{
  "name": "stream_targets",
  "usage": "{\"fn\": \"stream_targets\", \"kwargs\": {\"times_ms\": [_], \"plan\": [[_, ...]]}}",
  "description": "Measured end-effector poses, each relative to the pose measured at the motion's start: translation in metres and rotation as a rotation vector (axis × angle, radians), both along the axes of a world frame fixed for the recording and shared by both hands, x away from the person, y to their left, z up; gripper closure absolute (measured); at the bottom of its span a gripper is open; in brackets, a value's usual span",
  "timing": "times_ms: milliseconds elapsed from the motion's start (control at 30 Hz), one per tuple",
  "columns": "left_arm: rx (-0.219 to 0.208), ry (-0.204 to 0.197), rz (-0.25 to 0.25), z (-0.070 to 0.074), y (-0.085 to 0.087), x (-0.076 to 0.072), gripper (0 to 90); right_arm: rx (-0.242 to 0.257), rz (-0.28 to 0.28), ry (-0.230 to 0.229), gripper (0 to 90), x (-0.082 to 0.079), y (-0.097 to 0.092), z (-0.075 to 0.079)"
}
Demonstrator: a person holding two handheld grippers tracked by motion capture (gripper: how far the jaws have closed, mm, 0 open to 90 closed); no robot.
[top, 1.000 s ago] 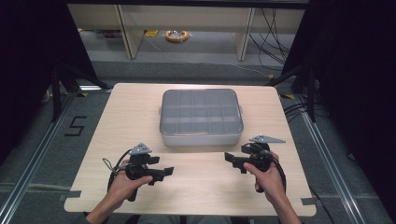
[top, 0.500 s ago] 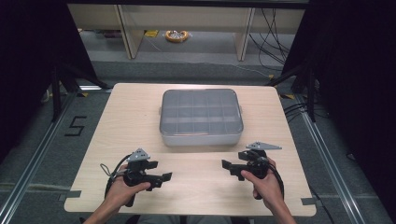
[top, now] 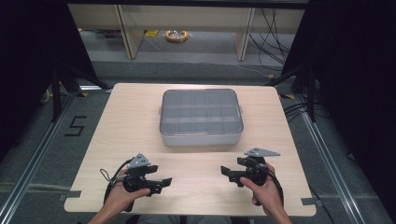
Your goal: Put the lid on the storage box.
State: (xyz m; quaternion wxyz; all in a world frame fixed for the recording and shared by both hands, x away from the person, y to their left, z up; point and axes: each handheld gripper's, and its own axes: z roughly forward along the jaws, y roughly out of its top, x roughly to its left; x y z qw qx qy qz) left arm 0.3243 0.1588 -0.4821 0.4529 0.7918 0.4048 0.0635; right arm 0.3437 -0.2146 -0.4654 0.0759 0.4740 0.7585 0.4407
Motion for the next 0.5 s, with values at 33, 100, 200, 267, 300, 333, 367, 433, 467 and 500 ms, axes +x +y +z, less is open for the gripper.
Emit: {"fn": "stream_targets", "kwargs": {"times_ms": [33, 100, 200, 267, 300, 333, 367, 433, 467, 500], "plan": [[-0.009, 0.001, 0.003, -0.001, 0.000, -0.001, 20.3, 0.009, -0.016, 0.016, 17.7, -0.002, 0.002, 0.001], [-0.005, -0.002, -0.006, -0.001, 0.000, -0.004, 20.3, 0.004, -0.001, 0.005, 17.7, -0.003, 0.000, 0.000], [0.013, -0.009, -0.012, -0.002, 0.001, -0.008, 20.3, 0.004, -0.014, 0.030, 17.7, -0.008, 0.002, 0.000], [0.010, -0.009, -0.013, -0.003, 0.000, -0.010, 20.3, -0.028, 0.004, 0.000, 17.8, -0.010, 0.001, -0.002], [0.016, -0.011, -0.019, -0.003, 0.001, -0.011, 20.3, -0.028, 0.004, 0.000, 17.8, -0.010, 0.001, -0.002], [0.022, -0.009, -0.023, -0.003, 0.002, -0.012, 20.3, -0.003, -0.009, 0.021, 17.8, -0.015, 0.004, -0.003], [0.028, -0.014, -0.020, -0.004, 0.002, -0.013, 20.3, -0.003, -0.009, 0.021, 17.8, -0.015, 0.004, -0.003], [0.019, -0.017, -0.018, -0.005, 0.001, -0.015, 20.4, -0.040, 0.016, -0.010, 17.8, -0.017, 0.002, -0.005], [0.029, -0.017, -0.017, -0.005, 0.002, -0.017, 20.4, -0.046, 0.018, -0.020, 17.9, -0.018, 0.002, -0.006], [0.035, -0.020, -0.023, -0.006, 0.002, -0.017, 20.4, -0.046, 0.018, -0.020, 17.9, -0.018, 0.002, -0.006]]}}
